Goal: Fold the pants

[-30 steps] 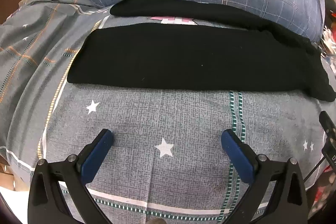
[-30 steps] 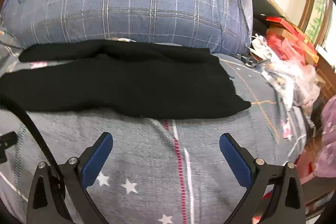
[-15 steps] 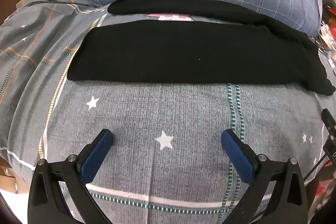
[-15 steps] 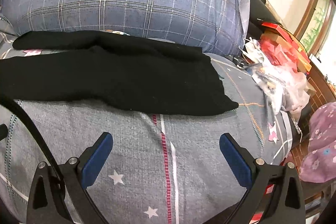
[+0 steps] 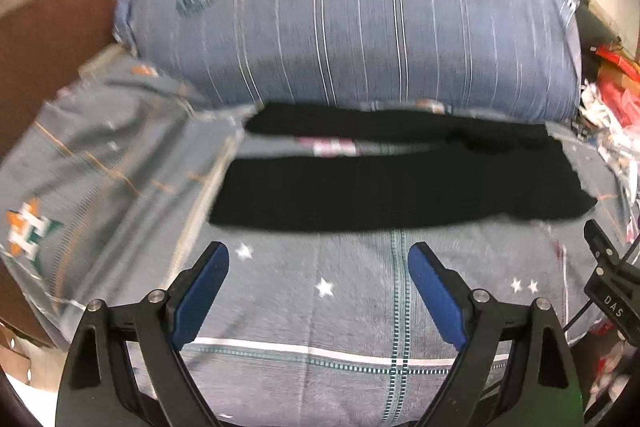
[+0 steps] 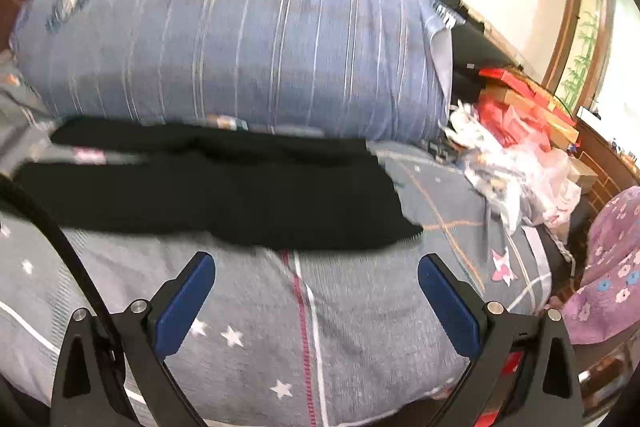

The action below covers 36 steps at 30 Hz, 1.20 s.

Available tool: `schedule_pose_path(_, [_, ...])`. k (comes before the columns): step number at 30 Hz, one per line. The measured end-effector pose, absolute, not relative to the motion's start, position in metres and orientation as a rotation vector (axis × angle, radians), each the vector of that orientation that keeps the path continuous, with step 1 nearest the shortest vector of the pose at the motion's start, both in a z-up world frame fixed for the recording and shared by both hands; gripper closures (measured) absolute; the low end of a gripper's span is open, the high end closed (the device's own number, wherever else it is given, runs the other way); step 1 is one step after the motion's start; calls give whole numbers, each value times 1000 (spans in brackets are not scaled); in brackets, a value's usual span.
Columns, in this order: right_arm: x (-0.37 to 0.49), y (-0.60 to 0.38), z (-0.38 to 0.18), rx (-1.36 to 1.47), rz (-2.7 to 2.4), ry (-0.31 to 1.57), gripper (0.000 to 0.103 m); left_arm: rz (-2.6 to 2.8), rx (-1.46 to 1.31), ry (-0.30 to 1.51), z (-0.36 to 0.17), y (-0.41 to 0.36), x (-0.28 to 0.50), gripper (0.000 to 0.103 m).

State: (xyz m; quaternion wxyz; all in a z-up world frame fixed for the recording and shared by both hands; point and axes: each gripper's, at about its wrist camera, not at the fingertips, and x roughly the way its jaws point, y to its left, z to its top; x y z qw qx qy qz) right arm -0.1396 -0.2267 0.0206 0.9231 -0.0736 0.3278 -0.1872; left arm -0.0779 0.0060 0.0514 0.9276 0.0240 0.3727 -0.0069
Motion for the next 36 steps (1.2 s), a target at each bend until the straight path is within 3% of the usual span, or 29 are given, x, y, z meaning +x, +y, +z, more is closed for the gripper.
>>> schedule_pose_path(7, [-167,-218,51,-77,-252,448,0,15,71,688,74,19,-100,12])
schedule_pose_path(18, [-142,-201,43,-88,-116,501,0,-22,45,771,49,36,-66,12])
schedule_pose_path(26, [-61,-246,43,-49,-21,592,0,-95,-172,943,32,106,38,12])
schedule_pose_path(30, [6,-290,42,-47,-52,724,11,-85,-197,985,27,130,107,12])
schedule_pose_path(36, [87,-365,30,109,-41,861,12,-90,-208,1046,2,136,197,12])
